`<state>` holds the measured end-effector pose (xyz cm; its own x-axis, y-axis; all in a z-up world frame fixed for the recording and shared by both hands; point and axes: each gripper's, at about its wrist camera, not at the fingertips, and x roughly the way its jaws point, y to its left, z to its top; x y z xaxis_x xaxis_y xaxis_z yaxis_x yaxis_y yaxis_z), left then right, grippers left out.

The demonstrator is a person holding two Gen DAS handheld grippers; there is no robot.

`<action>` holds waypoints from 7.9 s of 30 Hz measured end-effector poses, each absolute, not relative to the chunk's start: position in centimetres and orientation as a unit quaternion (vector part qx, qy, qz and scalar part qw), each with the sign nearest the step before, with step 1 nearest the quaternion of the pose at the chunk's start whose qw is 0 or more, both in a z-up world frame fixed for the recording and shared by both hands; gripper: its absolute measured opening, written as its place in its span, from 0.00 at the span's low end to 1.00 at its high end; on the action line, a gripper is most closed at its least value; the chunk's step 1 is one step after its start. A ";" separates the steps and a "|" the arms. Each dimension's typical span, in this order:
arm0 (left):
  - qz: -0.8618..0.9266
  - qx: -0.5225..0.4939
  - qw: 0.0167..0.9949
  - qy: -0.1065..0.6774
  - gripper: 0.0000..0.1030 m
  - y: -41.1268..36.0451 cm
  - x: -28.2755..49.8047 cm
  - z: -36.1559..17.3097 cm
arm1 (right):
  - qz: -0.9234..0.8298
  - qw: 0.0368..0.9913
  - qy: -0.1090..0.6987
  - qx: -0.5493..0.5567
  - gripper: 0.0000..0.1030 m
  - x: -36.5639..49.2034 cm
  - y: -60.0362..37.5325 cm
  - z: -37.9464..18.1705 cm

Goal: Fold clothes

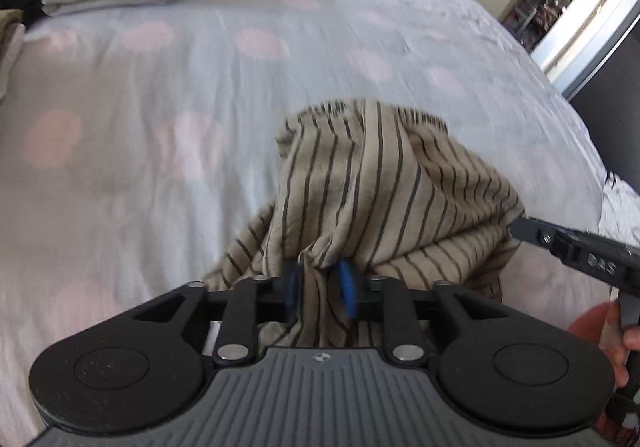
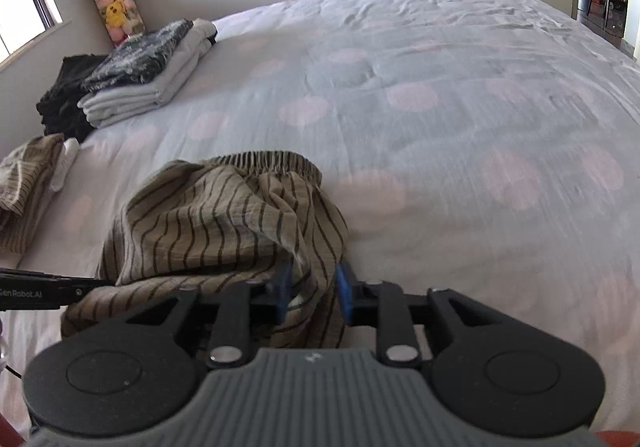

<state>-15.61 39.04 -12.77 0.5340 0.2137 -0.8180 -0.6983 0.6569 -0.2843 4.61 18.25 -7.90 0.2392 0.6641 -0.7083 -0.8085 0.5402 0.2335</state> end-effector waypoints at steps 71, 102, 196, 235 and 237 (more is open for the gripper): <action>0.283 -0.275 0.853 0.340 0.04 41.4 -13.0 -9.3 | 0.529 0.790 0.247 -0.187 0.14 1.6 25.8 -4.1; 0.248 -0.200 0.872 0.372 0.49 39.2 -13.6 -7.7 | 0.569 0.685 0.326 -0.318 0.49 2.3 20.8 -4.6; 0.302 0.101 0.893 0.319 0.09 38.9 -10.6 17.6 | 0.531 0.778 0.049 -0.331 0.23 4.6 20.4 23.9; 0.130 0.078 0.858 0.491 0.04 36.8 -15.4 -7.9 | 0.614 0.556 0.201 -0.523 0.22 2.5 23.6 -3.0; 0.109 0.078 0.847 0.515 0.04 36.1 -15.7 -9.7 | 0.615 0.534 0.218 -0.538 0.22 2.1 24.1 -4.5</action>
